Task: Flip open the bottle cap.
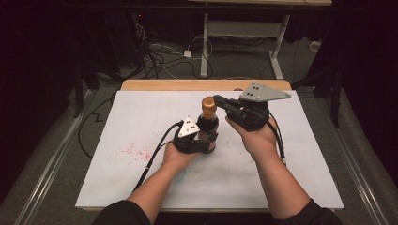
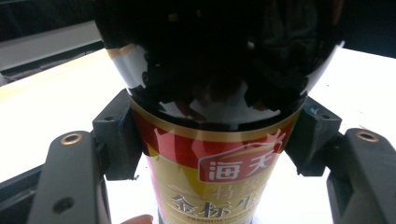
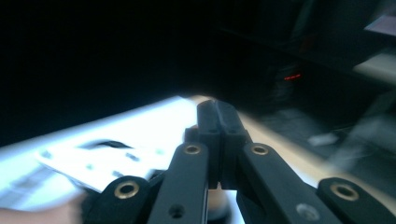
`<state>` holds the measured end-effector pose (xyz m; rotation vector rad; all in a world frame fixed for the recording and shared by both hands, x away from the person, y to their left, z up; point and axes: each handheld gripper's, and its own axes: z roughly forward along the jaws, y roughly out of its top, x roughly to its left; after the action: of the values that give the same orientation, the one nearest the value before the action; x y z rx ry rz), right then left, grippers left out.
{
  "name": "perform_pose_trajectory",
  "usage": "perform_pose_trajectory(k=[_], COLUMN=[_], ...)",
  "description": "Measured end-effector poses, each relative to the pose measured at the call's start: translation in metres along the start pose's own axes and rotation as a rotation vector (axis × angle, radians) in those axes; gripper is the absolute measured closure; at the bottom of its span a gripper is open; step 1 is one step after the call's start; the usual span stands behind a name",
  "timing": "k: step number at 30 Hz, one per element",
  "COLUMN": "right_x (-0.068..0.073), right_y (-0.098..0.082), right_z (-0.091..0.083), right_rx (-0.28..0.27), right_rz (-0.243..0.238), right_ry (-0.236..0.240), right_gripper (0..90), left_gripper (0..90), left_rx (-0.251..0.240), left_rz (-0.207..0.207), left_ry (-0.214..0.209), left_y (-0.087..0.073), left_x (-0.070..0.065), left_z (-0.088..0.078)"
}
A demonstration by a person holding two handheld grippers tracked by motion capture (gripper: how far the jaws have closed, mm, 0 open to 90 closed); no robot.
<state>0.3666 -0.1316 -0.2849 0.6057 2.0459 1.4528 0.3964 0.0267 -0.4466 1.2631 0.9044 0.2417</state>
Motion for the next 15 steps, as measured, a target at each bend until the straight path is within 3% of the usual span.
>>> perform_pose_trajectory(k=[1, 2, 4, 7, 8, 10, 15], right_x=[0.000, -0.002, -0.005, -0.008, -0.009, -0.011, -0.013], right_y=[0.000, -0.001, -0.007, -0.014, -0.016, -0.019, -0.023], right_z=[0.002, 0.003, 0.004, 0.003, 0.003, 0.003, 0.003], right_rx=[0.005, 0.011, 0.023, 0.027, 0.032, 0.045, 0.064], right_rz=[0.011, 0.028, 0.039, 0.052, 0.051, 0.053, 0.055], right_ry=[0.017, 0.021, 0.011, 0.002, -0.003, -0.002, 0.000], right_gripper=[90.0, 90.0, 90.0, 90.0, 90.0, 90.0, 90.0], left_gripper=[29.9, 29.8, 29.7, 29.4, 29.3, 29.2, 29.1], left_rx=[-0.003, -0.083, -0.109, -0.110, -0.094, -0.114, -0.114], left_rz=[-0.002, -0.095, -0.114, -0.118, -0.100, -0.122, -0.125], left_ry=[-0.005, 0.002, -0.005, -0.009, -0.003, -0.013, -0.014], left_y=[0.000, 0.000, -0.001, -0.001, -0.001, -0.001, -0.001], left_x=[0.001, -0.006, -0.007, -0.007, -0.006, -0.007, -0.007], left_z=[-0.001, 0.004, 0.005, 0.004, 0.004, 0.004, 0.004])
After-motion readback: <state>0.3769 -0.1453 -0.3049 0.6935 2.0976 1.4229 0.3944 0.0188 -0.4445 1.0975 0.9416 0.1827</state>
